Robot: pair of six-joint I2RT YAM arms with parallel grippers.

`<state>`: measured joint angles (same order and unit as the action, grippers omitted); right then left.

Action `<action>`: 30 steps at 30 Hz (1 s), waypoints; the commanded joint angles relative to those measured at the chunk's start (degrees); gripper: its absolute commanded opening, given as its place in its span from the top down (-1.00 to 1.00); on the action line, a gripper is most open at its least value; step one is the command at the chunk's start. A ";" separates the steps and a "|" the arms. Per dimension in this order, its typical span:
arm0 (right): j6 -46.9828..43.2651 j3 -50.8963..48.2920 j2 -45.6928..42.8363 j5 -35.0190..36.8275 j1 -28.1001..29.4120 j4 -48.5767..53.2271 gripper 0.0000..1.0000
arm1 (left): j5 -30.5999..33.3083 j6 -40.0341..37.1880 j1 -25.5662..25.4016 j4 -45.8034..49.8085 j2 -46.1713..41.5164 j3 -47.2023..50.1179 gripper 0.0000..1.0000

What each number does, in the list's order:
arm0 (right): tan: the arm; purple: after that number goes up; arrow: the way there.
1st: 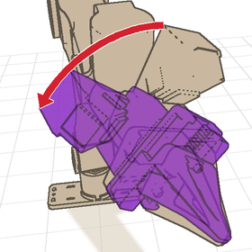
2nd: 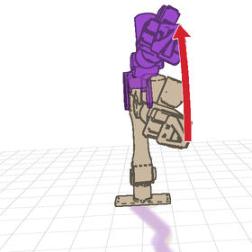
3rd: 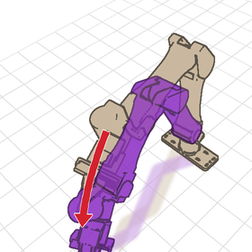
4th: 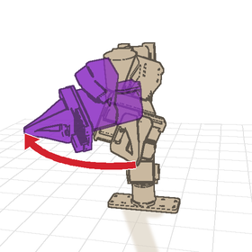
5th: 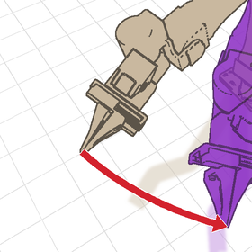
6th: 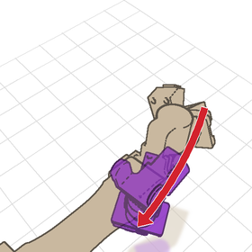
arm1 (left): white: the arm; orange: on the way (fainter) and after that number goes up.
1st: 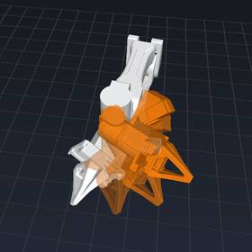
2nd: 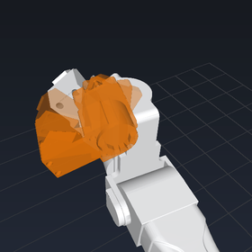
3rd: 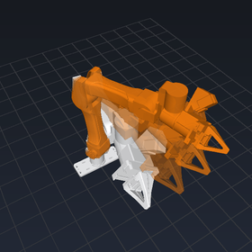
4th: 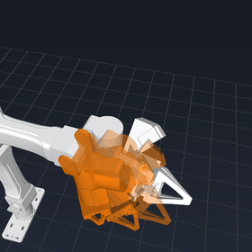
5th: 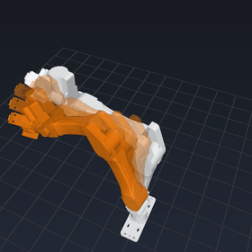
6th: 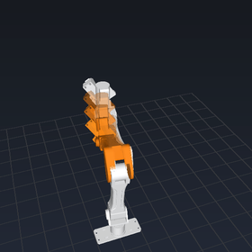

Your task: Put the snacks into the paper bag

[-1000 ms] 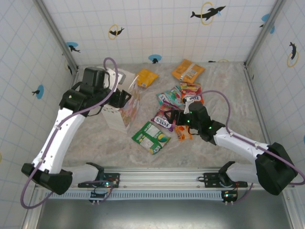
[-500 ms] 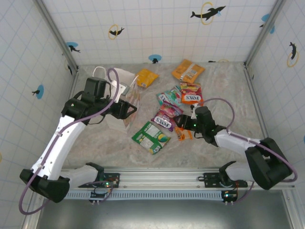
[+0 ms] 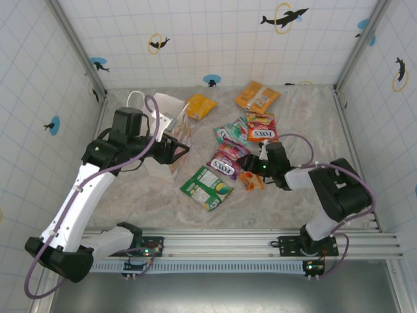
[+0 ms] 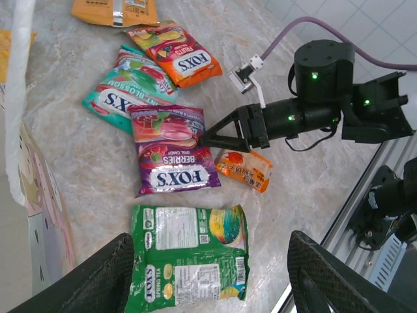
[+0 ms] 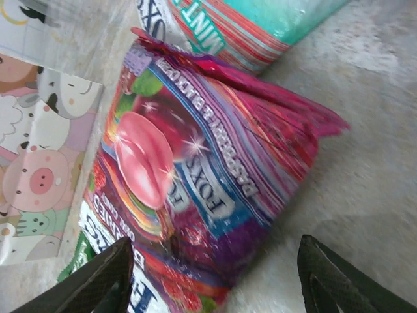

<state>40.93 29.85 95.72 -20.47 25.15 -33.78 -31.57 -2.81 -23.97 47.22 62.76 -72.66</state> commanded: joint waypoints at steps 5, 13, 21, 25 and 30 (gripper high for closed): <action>1.83 3.44 6.61 -6.06 -0.86 -10.78 -0.20 | -1.38 -0.83 0.03 -1.43 0.39 0.59 -0.28; 2.12 4.64 11.06 -7.71 -1.40 -15.94 0.16 | -2.76 -2.02 0.06 -2.22 1.37 -0.55 -0.28; 0.85 3.20 7.03 -8.65 -1.62 -17.52 0.74 | -1.50 -1.33 0.05 -2.66 2.14 -0.66 -0.28; 0.24 1.69 2.82 -7.51 -1.59 -17.37 0.88 | -1.04 -0.05 -0.02 -4.21 1.97 -1.10 -0.27; -0.74 -0.11 -5.03 -5.52 -1.47 -15.47 0.97 | -0.03 1.44 0.06 -6.51 1.49 -0.81 -0.28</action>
<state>41.43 30.79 95.31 -27.40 23.64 -47.77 -32.12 -2.52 -23.97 43.24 64.62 -72.66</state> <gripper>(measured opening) 0.047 0.640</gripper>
